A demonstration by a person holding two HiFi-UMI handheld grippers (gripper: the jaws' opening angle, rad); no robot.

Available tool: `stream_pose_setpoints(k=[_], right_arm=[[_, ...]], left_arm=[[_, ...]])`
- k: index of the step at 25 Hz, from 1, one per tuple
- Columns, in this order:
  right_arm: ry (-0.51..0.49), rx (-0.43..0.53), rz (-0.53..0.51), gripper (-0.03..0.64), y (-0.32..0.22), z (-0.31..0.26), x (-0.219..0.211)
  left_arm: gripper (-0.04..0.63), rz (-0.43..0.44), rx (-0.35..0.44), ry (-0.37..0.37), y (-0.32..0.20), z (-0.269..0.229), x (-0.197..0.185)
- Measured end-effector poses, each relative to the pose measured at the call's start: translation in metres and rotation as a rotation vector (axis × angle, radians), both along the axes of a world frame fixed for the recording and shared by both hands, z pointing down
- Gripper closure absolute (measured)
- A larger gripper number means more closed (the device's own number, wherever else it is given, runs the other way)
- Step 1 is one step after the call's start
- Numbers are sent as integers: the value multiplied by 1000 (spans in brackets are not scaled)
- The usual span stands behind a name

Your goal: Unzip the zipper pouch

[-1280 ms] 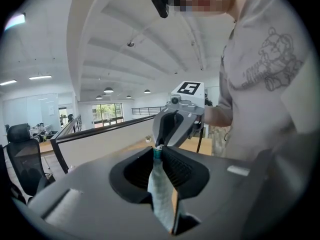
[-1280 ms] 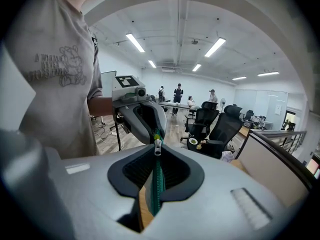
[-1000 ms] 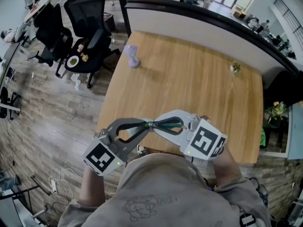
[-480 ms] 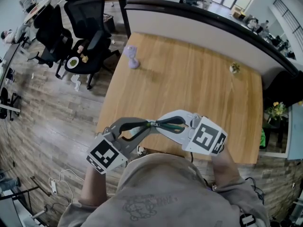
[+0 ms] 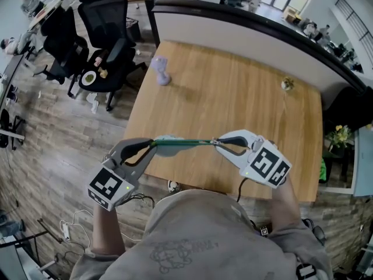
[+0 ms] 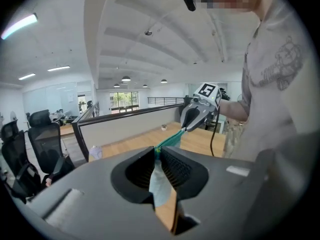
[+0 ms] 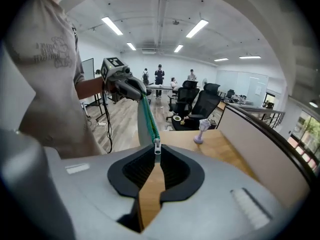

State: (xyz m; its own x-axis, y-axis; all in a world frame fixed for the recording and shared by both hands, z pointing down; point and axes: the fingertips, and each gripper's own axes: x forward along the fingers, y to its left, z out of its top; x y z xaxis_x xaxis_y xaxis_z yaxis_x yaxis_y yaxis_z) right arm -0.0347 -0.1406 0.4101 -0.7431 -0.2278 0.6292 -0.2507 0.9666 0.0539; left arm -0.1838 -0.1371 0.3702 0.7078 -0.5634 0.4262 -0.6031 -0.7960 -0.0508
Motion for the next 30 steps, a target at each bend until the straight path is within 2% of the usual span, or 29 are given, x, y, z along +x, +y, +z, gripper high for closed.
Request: stream_pose_setpoints(k=[2,8,12,15,19,27,30], right_arm=[[-42,-28,18,572,1,-2,8],[-59,-39,73,572,-2,0,12],[-127,-30,118,572,-12,-9,13],[-161,-2,186,571,-23,-22,12],[-266,34,283,571,-40,-48,8],[-413,200,498,571,-74,-114,29],[-480,296,590,571,-87,-145,47]], left_arm=[[552,1,-16,22,4,-1,0],[552,12,-14,18,6,5,6],[551,-14,-17,37,0,2,4],[549,-36,9,51,-5,-4,5],[535,-100,39,65,-17,-12,1],[512,-244,148,112,-37,-51,-24],[514,-301,220,83,-47,-69,-34]])
